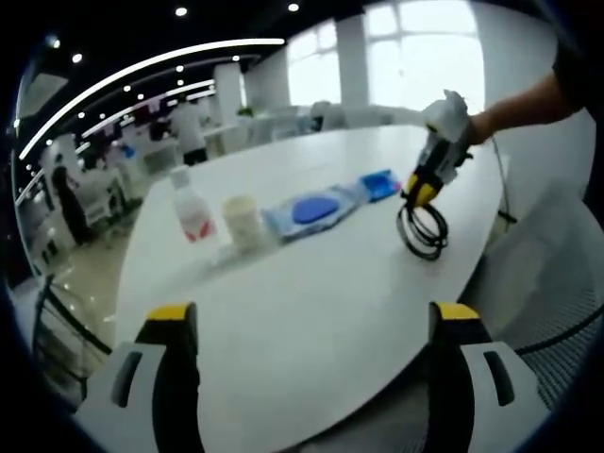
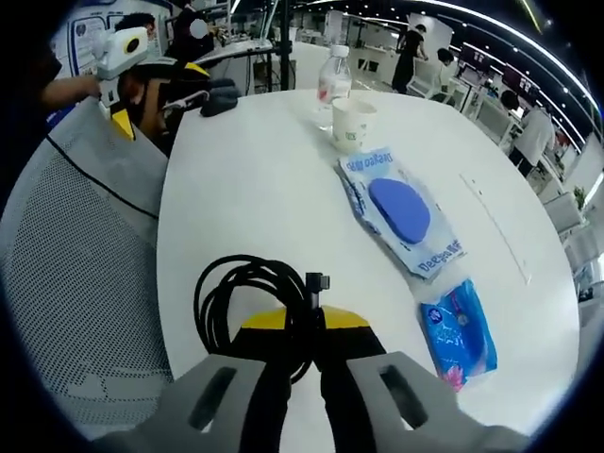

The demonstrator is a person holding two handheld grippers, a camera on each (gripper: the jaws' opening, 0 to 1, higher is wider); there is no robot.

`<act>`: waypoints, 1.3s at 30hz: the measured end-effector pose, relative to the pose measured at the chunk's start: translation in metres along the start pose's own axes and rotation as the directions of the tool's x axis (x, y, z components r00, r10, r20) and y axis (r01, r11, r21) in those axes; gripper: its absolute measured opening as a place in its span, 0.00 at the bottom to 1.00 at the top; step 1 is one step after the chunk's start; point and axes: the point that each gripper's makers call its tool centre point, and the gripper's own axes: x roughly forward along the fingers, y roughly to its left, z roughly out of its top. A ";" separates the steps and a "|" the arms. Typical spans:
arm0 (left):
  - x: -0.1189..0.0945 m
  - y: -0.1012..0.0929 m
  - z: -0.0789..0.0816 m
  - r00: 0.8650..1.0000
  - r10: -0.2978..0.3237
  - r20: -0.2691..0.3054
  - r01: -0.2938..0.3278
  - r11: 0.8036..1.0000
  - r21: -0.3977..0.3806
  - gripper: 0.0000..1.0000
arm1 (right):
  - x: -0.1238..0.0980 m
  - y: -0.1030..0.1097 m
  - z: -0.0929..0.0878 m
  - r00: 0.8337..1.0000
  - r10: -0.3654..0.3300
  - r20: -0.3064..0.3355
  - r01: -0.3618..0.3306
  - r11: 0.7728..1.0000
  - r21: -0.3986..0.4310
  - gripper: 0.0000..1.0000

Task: Arrange the tabletop items into an orderly group along one side of the table until the central work area is clear of visible clutter.

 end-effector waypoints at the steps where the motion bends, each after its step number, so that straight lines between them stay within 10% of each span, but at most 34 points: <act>1: 0.000 0.000 0.000 1.000 0.000 0.001 0.000 1.000 0.000 0.99 | -0.001 -0.001 0.001 1.000 -0.001 0.003 0.001 1.000 0.001 0.08; 39: -0.001 0.003 0.000 1.000 0.016 0.002 -0.016 1.000 -0.016 0.99 | -0.003 -0.047 -0.004 0.998 -0.038 -0.052 0.038 0.999 -0.001 0.09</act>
